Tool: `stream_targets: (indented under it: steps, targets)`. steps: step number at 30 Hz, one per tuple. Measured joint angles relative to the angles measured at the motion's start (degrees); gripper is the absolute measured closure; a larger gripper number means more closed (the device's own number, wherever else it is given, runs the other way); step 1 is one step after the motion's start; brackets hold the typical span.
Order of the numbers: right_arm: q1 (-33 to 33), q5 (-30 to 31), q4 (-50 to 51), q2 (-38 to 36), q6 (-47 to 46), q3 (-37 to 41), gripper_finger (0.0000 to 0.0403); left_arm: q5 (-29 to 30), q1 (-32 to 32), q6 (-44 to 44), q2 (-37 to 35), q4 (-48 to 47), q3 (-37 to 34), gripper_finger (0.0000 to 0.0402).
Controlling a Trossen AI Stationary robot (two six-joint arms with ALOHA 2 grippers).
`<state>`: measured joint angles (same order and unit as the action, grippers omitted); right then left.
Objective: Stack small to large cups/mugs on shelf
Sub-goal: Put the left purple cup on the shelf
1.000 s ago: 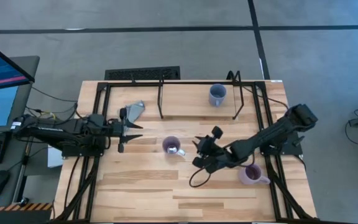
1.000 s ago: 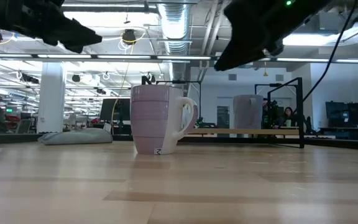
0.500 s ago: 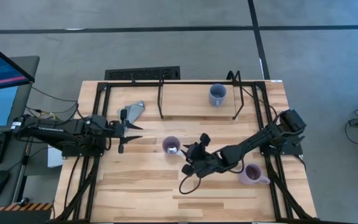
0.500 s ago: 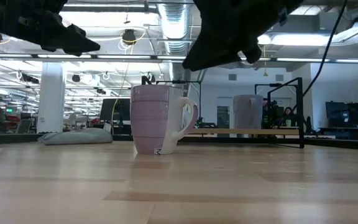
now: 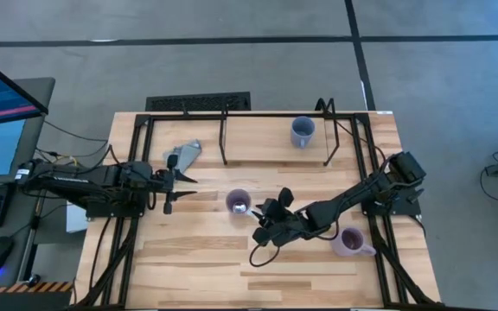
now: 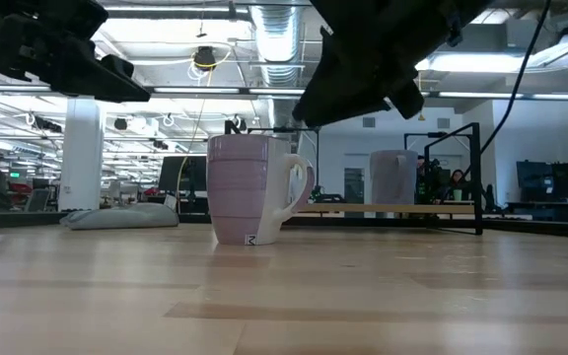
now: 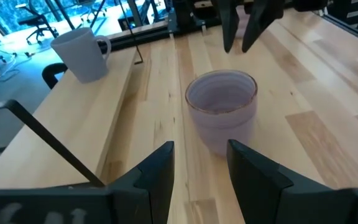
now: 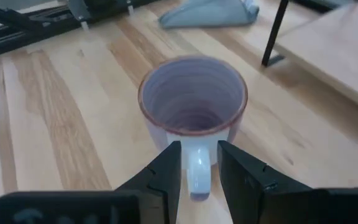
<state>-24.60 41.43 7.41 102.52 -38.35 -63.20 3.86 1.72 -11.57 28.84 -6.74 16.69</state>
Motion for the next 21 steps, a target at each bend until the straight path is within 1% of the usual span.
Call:
stream_targets:
  steps: [5, 11, 16, 21]
  targets:
    - [0.0, -2.36, 2.39, 0.0, -2.72, 0.0, 0.0278, 0.02, 0.0, 0.0, 0.0, 0.02, 0.0, 0.0262]
    - [0.36, -2.69, 3.07, 0.0, -2.78, 0.02, 0.0278, 0.04, 0.0, -0.64, 0.0, 0.09, 0.0, 0.0262]
    - [0.5, -5.54, 3.2, 0.0, -3.56, 0.03, 0.0278, 0.04, 0.0, -0.66, 0.0, 0.09, 0.0, 0.0262]
    - [0.7, -5.69, 3.7, -0.02, -4.11, 0.04, 0.0278, 0.04, -0.01, -0.81, 0.0, 0.11, 0.0, 0.0262]
